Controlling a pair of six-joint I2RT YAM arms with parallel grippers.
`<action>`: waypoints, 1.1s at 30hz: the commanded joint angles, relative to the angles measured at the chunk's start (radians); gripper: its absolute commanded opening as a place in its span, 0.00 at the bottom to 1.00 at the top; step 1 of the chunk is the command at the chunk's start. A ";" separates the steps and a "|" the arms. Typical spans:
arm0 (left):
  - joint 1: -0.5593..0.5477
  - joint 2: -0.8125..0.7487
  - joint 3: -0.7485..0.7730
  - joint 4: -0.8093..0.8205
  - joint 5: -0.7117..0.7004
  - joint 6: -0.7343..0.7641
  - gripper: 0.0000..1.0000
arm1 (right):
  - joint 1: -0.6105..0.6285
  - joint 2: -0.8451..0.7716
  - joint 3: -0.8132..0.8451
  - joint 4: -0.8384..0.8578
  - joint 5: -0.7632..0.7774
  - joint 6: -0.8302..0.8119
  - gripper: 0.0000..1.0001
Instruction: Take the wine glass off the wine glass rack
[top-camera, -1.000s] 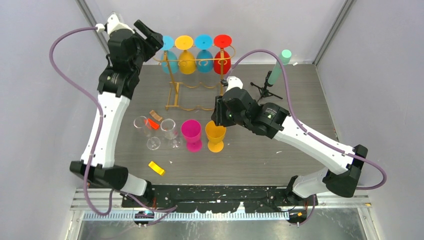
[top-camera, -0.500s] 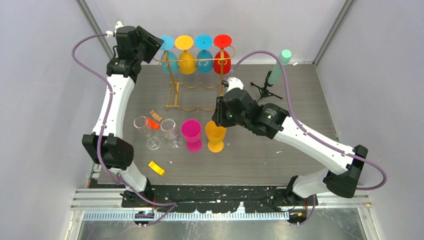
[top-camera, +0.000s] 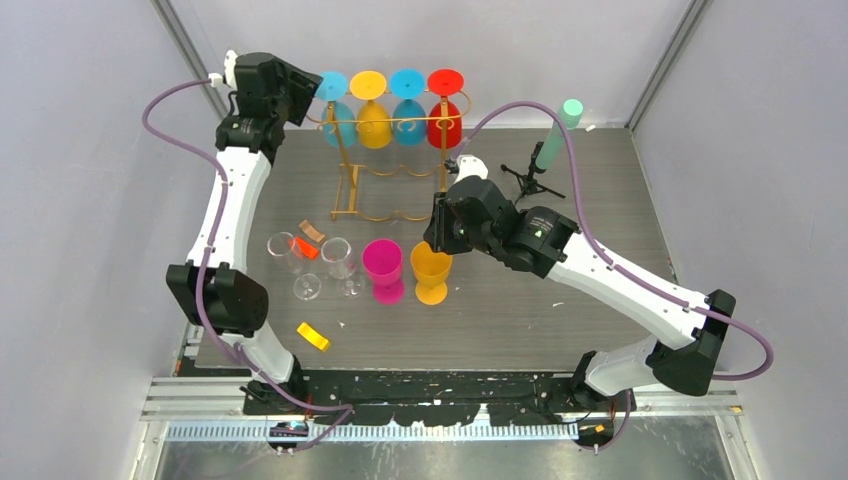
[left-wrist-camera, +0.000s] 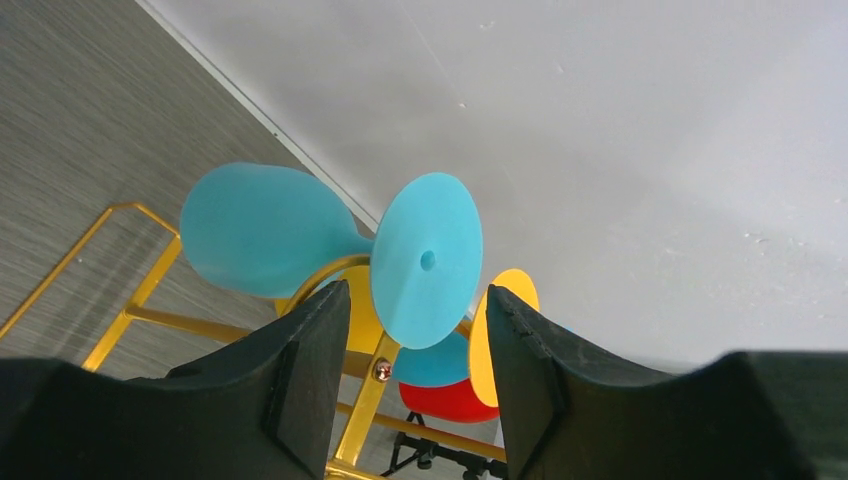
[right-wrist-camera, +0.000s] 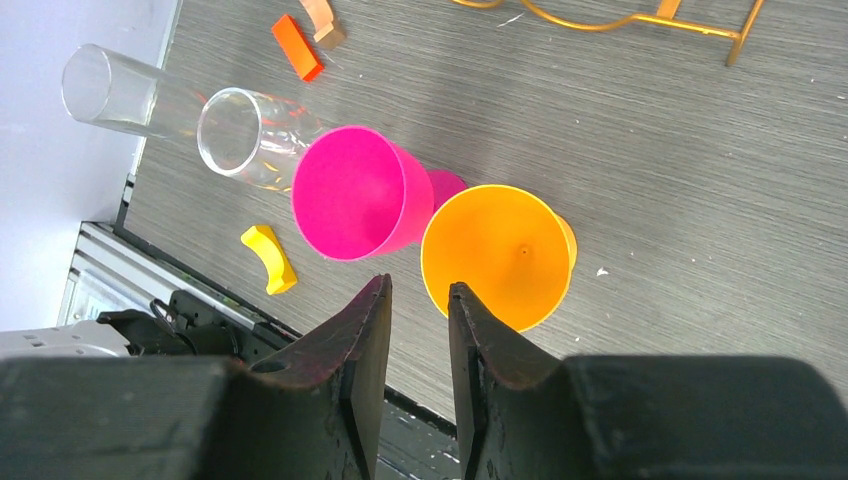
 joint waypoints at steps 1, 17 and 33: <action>0.003 0.017 0.029 0.032 -0.038 -0.056 0.55 | -0.001 -0.005 -0.006 0.053 0.009 0.019 0.33; 0.003 0.049 -0.063 0.174 0.019 -0.188 0.52 | -0.009 -0.030 -0.052 0.059 0.002 0.024 0.34; 0.004 0.082 -0.080 0.221 0.110 -0.238 0.38 | -0.015 -0.040 -0.066 0.059 0.006 0.029 0.34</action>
